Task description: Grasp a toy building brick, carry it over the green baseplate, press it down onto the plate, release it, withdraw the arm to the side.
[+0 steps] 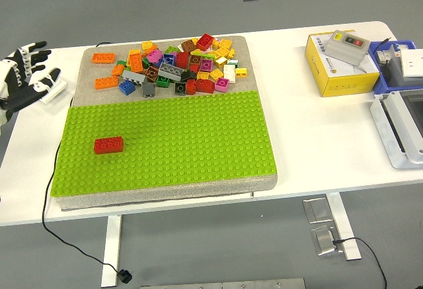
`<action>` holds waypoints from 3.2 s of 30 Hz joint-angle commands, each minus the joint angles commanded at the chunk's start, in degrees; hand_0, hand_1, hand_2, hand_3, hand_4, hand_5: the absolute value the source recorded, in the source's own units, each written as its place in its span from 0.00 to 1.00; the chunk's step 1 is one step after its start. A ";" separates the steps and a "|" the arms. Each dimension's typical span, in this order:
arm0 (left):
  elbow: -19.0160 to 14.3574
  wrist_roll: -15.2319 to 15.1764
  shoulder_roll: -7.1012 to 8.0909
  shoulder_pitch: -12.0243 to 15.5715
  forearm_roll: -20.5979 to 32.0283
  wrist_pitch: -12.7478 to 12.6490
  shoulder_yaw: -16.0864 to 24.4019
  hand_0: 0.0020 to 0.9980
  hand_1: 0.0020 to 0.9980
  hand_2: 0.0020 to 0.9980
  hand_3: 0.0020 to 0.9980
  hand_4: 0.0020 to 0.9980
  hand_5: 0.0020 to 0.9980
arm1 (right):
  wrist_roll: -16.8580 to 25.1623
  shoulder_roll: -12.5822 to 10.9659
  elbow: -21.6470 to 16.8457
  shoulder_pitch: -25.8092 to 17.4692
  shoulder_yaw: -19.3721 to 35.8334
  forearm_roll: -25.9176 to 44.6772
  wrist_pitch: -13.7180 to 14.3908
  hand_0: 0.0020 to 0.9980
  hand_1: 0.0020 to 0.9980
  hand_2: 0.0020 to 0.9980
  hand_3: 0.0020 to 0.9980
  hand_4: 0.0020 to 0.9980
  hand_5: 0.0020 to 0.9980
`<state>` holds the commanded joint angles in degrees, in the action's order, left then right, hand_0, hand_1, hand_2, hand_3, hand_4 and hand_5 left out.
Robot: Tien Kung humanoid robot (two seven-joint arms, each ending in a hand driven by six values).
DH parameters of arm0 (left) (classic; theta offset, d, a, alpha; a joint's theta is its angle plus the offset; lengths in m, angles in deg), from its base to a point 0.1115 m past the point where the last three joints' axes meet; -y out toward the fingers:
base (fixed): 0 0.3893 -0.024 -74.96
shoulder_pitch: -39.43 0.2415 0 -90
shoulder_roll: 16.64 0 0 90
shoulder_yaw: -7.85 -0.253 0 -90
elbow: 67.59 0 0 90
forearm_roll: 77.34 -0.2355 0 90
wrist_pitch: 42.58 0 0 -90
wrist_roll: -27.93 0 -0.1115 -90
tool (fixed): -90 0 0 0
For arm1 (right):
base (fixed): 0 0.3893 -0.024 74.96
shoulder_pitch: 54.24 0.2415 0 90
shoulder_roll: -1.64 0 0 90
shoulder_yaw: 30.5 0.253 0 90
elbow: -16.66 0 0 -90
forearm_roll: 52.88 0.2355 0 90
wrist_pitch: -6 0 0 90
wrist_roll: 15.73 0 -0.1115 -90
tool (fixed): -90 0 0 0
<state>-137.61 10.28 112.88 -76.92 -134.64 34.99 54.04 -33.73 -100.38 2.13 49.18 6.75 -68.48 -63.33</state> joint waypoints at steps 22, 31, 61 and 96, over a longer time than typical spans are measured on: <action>1.63 12.63 -2.75 -3.73 -42.23 -5.33 -14.95 1.00 1.00 1.00 0.99 0.66 0.21 | -0.39 -0.11 -0.15 0.17 0.55 -0.85 0.12 0.64 0.60 0.57 0.70 0.41 0.99; 3.19 14.31 -4.46 -4.34 -46.90 -4.32 -17.79 1.00 1.00 1.00 0.97 0.66 0.21 | -0.46 -0.10 -0.14 0.20 0.66 -1.06 -0.02 0.64 0.60 0.57 0.70 0.41 0.99; 12.10 14.26 -7.20 -6.93 -44.97 -2.71 -19.62 1.00 1.00 1.00 0.93 0.67 0.24 | 0.13 -0.19 -0.08 0.66 0.21 -0.27 -0.33 0.64 0.60 0.56 0.70 0.41 0.99; 11.89 12.76 -5.94 -7.34 -38.07 -0.97 -20.63 1.00 1.00 0.99 0.79 0.69 0.28 | 0.73 -0.27 -0.05 0.66 -0.50 0.70 -0.52 0.64 0.60 0.56 0.70 0.41 0.99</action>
<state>-125.73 23.03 106.94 -84.26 -172.72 34.02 33.40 -33.00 -100.65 2.08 49.83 6.25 -67.79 -63.85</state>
